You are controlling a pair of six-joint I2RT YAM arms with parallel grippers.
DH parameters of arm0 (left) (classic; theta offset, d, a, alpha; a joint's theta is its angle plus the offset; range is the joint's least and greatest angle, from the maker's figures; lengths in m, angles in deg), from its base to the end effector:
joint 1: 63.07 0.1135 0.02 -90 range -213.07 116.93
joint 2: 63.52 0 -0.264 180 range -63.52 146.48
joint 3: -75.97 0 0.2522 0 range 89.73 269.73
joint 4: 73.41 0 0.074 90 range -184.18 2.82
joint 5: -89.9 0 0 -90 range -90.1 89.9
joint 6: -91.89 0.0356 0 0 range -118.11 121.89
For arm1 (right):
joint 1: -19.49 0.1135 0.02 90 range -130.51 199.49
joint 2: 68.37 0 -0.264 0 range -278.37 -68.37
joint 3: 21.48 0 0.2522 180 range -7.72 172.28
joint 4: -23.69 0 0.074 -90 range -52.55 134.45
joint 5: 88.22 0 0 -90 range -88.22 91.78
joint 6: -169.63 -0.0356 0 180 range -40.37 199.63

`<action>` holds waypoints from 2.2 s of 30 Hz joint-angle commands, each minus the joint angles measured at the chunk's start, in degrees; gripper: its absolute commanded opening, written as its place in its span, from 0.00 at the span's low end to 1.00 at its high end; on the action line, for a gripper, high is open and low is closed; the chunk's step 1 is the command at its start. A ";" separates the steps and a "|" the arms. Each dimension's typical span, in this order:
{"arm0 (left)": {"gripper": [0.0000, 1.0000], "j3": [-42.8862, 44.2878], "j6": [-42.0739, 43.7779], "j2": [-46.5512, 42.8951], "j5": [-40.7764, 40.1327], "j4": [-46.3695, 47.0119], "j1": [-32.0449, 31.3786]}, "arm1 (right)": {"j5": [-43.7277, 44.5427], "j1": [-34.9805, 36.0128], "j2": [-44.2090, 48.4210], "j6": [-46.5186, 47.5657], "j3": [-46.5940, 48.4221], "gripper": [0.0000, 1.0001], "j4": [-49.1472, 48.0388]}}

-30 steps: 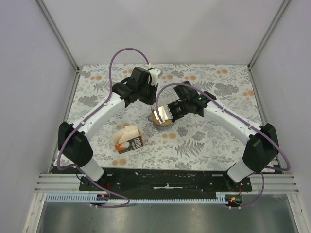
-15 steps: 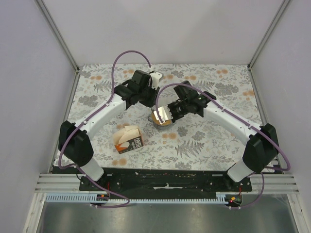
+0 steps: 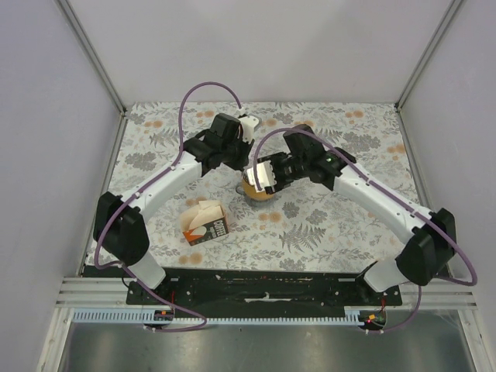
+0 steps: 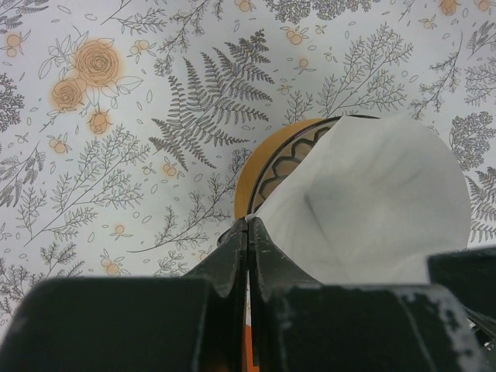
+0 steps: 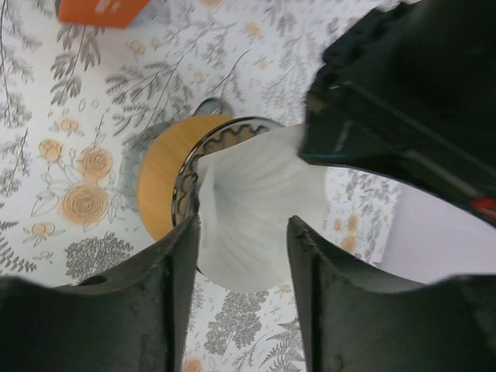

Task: Place the coffee filter in the dripper
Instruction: Place the coffee filter in the coffee dripper.

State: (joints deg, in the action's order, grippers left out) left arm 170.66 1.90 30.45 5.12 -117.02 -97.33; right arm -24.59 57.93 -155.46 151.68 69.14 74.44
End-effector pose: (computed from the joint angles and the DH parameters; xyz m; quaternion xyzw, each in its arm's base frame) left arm 0.3045 -0.2113 0.3055 0.2872 0.8697 -0.1574 0.3692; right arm 0.2488 0.2177 0.3150 -0.7923 0.4485 0.1006 0.4013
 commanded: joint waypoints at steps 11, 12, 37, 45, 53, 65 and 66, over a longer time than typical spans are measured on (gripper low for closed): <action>0.02 -0.68 -5.20 -1.07 3.14 -0.48 -0.46 | 7.54 7.96 8.00 -27.57 -7.78 0.94 -15.28; 0.02 -0.59 -5.28 -1.25 3.22 -0.39 -0.46 | 9.65 8.41 6.77 -28.88 -7.52 0.92 -15.11; 0.02 -0.33 -5.28 -1.69 3.75 -0.92 -0.46 | 22.86 10.34 -5.02 -29.78 -5.32 0.06 -13.61; 0.02 -0.15 -5.28 -1.95 5.24 -1.00 -0.54 | 24.78 10.34 -4.23 -29.78 -6.28 0.32 -13.70; 0.09 -2.61 -5.11 -2.57 7.27 -0.48 -0.63 | 23.83 10.34 1.65 -29.86 -9.44 0.67 -17.30; 0.35 -0.42 -3.97 -3.97 8.93 -1.18 -0.72 | 15.74 8.94 14.22 -30.92 -15.51 0.85 -20.65; 0.37 -0.50 -3.97 -4.06 9.29 -1.27 -0.81 | 14.60 8.24 15.53 -31.44 -16.12 0.85 -20.56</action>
State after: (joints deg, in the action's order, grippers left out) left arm 169.02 -1.75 29.25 11.45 -118.20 -97.71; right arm -5.55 67.74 -144.62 121.93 55.16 56.06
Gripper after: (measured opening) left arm 0.335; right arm 0.845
